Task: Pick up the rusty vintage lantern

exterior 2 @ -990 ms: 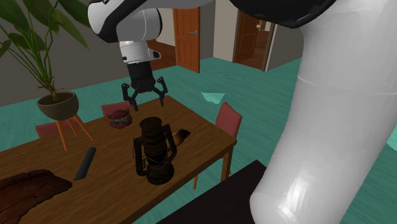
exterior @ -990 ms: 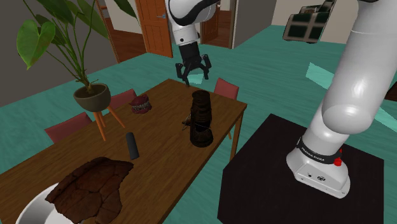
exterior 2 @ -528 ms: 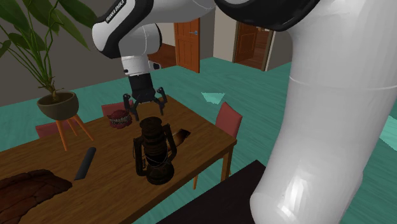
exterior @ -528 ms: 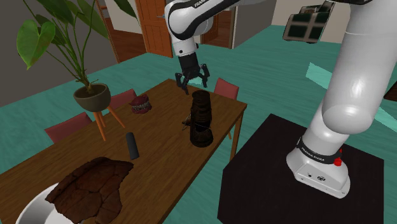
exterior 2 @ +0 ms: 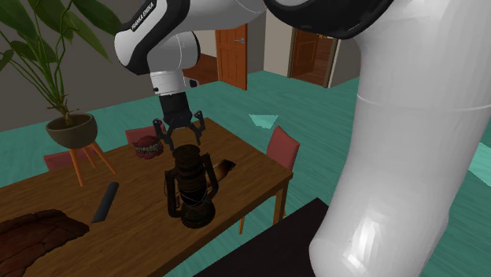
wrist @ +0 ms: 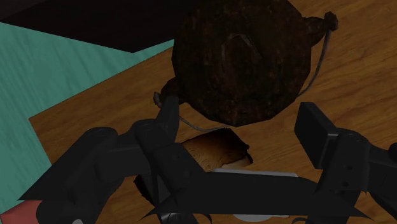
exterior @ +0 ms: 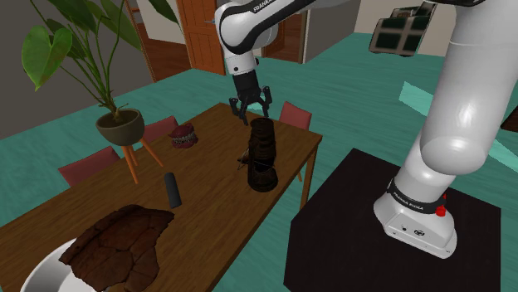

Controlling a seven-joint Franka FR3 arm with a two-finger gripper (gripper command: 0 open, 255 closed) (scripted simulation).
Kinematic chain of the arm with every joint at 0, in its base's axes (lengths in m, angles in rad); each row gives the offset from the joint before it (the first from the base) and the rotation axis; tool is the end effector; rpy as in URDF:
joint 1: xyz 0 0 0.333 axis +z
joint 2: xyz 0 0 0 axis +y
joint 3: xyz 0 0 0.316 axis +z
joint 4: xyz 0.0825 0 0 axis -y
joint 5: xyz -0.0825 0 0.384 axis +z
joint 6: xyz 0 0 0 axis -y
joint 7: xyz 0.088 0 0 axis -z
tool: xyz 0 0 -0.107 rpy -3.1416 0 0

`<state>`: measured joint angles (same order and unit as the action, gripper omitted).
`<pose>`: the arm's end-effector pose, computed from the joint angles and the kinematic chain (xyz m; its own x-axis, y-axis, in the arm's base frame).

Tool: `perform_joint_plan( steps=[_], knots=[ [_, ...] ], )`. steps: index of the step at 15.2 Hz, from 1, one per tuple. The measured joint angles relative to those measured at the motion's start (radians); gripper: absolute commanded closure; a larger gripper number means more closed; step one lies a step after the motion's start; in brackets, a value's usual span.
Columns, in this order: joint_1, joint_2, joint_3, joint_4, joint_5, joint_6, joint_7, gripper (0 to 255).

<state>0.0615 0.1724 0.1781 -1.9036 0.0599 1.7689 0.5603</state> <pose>0.5463 0.1356 0.3897 0.8953 -0.3307 -0.2984 -0.3187 -0.9436 0.0895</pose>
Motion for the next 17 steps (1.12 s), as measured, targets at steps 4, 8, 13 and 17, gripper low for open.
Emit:
perform_joint_plan(
  steps=[4, 8, 13, 17],
  knots=[
    [0.0, 0.0, 0.0, -0.001, 0.0, 0.001, -0.001, 255],
    [-0.001, -0.015, 0.0, 0.016, 0.003, -0.036, 0.0, 255],
    [-0.001, -0.028, 0.001, 0.069, 0.005, -0.101, 0.004, 255],
    [-0.004, -0.043, 0.0, 0.102, 0.006, -0.149, 0.003, 255]
  ],
)
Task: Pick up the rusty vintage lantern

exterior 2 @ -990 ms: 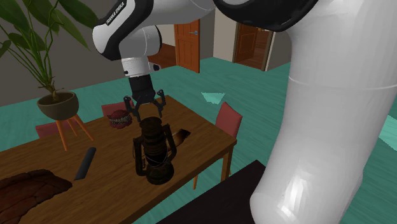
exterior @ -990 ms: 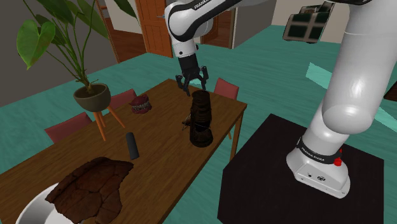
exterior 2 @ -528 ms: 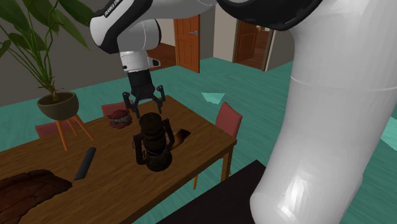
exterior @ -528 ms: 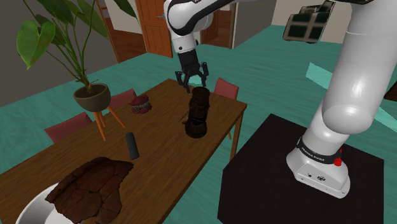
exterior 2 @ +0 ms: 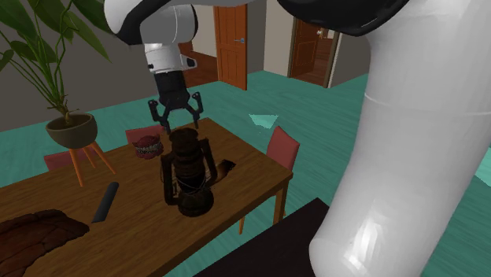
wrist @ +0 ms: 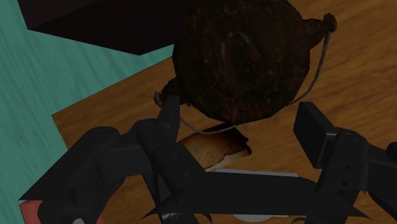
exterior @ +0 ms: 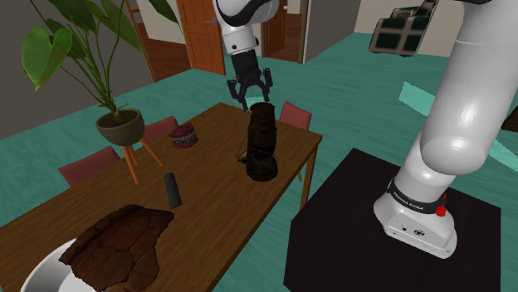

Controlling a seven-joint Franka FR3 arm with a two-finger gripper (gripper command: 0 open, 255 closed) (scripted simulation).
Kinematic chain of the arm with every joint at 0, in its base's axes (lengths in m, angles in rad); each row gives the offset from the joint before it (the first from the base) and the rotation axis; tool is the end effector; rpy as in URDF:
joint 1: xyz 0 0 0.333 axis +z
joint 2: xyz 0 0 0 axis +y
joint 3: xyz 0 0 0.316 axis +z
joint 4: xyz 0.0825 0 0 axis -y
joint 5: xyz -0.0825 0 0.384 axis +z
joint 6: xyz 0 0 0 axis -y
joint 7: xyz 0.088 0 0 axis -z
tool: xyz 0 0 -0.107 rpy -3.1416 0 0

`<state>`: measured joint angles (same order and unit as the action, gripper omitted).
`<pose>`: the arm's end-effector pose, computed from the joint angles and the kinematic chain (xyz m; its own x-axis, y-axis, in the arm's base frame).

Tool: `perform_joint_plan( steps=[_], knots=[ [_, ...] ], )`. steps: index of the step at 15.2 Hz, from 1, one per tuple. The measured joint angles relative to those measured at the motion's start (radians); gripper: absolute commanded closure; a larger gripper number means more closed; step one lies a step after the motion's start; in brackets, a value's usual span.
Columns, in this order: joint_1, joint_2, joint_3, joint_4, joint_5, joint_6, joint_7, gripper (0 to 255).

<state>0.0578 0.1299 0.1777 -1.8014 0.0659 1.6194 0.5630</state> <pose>0.5457 0.1343 0.4500 0.8940 -0.3302 -0.3031 -0.3176 -0.9438 0.0914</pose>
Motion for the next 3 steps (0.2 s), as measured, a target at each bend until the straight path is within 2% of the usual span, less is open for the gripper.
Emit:
perform_joint_plan(
  steps=[3],
  knots=[
    [-0.001, -0.008, 0.0, 0.023, 0.001, -0.031, 0.001, 255]
  ],
)
